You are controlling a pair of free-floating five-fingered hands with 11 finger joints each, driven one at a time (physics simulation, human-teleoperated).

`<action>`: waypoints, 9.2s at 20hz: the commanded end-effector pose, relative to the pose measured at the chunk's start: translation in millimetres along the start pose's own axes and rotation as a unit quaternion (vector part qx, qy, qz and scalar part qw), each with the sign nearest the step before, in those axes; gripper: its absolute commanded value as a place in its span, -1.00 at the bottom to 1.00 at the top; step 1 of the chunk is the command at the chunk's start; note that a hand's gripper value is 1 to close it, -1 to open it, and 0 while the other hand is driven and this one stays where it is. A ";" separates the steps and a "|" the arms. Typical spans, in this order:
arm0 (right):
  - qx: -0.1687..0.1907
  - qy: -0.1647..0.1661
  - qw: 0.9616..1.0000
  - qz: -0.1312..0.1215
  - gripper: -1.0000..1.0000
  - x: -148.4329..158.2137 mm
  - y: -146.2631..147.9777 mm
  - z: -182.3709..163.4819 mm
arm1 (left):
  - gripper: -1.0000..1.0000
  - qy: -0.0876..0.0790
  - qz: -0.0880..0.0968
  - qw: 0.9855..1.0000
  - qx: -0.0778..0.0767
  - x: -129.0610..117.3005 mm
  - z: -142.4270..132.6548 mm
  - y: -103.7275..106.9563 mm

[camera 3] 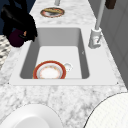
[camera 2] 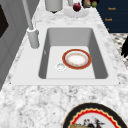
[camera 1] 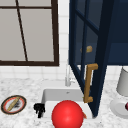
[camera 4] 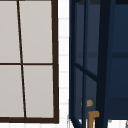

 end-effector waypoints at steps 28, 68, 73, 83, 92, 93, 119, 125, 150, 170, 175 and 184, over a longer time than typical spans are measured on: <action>0.004 0.017 0.998 0.063 1.00 -169.3 -69.7 90.1 | 0.00 0.000 0.000 1.000 0.000 0.0 0.0 0.0; 0.032 0.019 0.995 0.090 -1.00 -288.2 93.5 -117.3 | 0.00 0.000 0.000 1.000 0.000 0.0 0.0 0.0; 0.070 0.042 0.993 0.086 -1.00 -277.2 81.4 -107.3 | 0.00 0.000 0.000 1.000 0.000 0.0 0.0 0.0; 0.051 0.055 0.993 0.092 -1.00 -260.7 41.4 -70.9 | 0.00 0.000 0.000 1.000 0.000 0.0 0.0 0.0; 0.021 0.066 0.992 0.106 -1.00 -218.3 60.9 -30.8 | 0.00 0.000 0.000 1.000 0.000 0.0 0.0 0.0; 0.022 0.066 0.992 0.107 -1.00 -213.5 62.5 -24.6 | 0.00 0.000 0.000 1.000 0.000 0.0 0.0 0.0; 0.012 0.051 0.992 0.118 -1.00 -86.6 192.8 98.6 | 0.00 0.000 0.000 1.000 0.000 0.0 0.0 0.0; 0.039 0.066 0.986 0.151 -1.00 -56.2 196.4 94.7 | 0.00 0.000 0.000 1.000 0.000 0.0 0.0 0.0; -0.137 0.005 0.985 0.105 -1.00 -2.2 178.1 57.3 | 0.00 0.000 0.000 1.000 0.000 0.0 0.0 0.0; -0.267 -0.022 0.959 0.094 -1.00 50.9 95.7 -60.0 | 0.00 0.000 0.000 1.000 0.000 0.0 0.0 0.0; -0.267 -0.031 0.959 0.089 -1.00 68.6 74.7 -81.2 | 0.00 0.000 0.000 1.000 0.000 0.0 0.0 0.0; -0.236 -0.021 0.966 0.100 -1.00 93.9 22.7 -122.1 | 0.00 0.000 0.000 1.000 0.000 0.0 0.0 0.0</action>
